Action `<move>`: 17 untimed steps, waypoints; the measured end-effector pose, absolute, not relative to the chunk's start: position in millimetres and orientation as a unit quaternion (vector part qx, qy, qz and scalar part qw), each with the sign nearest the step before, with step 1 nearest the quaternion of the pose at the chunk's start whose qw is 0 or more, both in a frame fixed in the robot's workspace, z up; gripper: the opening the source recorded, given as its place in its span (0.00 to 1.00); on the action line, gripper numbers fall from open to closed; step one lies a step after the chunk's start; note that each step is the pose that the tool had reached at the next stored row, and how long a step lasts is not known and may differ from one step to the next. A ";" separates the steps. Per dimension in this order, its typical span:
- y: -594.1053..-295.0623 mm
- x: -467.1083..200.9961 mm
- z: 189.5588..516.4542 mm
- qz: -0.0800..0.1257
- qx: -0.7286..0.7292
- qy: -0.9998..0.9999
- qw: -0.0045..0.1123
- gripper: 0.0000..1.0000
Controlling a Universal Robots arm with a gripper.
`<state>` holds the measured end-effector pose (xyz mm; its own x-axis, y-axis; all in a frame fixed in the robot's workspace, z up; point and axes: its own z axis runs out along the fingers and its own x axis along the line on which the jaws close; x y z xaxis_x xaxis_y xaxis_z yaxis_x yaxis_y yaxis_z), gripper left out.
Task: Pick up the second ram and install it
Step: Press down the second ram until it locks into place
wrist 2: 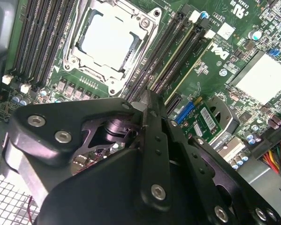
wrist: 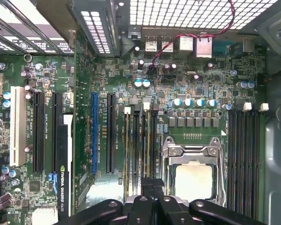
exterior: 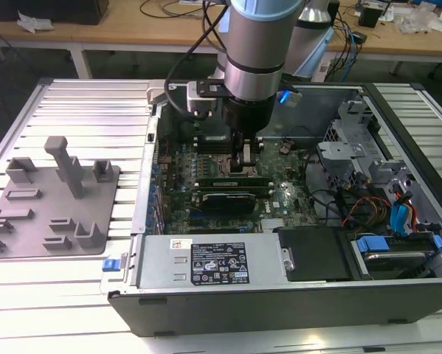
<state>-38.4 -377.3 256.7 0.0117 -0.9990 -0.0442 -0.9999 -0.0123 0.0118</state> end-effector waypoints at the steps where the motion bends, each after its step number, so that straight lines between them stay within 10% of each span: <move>1: -377.3 -38.3 256.6 0.020 -0.711 0.703 0.011 0.08; 17: -377.2 11.7 256.5 0.020 -0.711 0.703 0.011 0.08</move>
